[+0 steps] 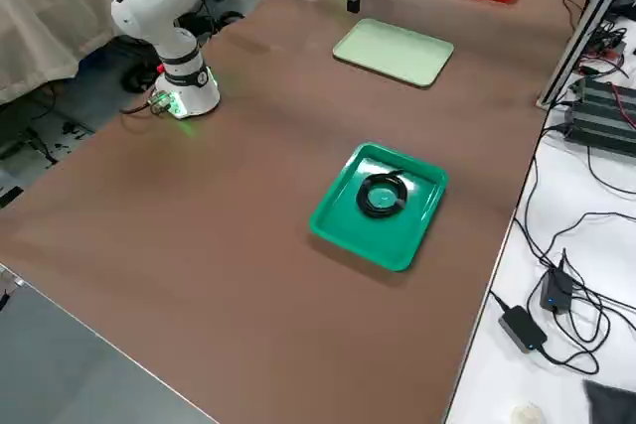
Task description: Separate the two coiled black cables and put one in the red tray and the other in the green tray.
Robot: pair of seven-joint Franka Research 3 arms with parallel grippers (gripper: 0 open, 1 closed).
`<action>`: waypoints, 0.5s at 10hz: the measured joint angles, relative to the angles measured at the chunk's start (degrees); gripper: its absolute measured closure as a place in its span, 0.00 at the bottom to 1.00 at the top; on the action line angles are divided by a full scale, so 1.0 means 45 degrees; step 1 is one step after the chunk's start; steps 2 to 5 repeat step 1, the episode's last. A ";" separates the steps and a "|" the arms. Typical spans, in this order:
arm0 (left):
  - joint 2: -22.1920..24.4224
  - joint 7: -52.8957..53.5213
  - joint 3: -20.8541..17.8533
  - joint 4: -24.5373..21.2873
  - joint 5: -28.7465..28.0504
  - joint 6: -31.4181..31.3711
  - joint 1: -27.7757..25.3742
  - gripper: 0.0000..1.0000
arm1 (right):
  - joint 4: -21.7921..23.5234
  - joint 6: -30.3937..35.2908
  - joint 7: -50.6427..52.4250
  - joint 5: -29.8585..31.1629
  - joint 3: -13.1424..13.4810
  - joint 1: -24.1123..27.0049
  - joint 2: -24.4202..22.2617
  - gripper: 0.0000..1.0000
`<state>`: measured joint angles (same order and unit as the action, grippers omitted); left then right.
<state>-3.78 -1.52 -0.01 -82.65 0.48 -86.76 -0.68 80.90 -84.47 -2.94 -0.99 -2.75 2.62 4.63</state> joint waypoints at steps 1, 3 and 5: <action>0.0000 -0.0001 0.0000 0.0000 0.0000 0.0000 0.0000 0.01 | -0.0001 -0.0003 0.0000 -0.0001 -0.0001 0.0000 0.0000 0.01; 0.0000 -0.0001 0.0000 0.0000 0.0000 0.0000 0.0000 0.01 | -0.0001 -0.0003 0.0000 -0.0001 -0.0001 0.0000 0.0000 0.01; 0.0000 -0.0001 0.0000 0.0000 0.0000 0.0000 0.0000 0.01 | -0.0001 -0.0003 0.0000 -0.0001 -0.0001 0.0000 0.0000 0.01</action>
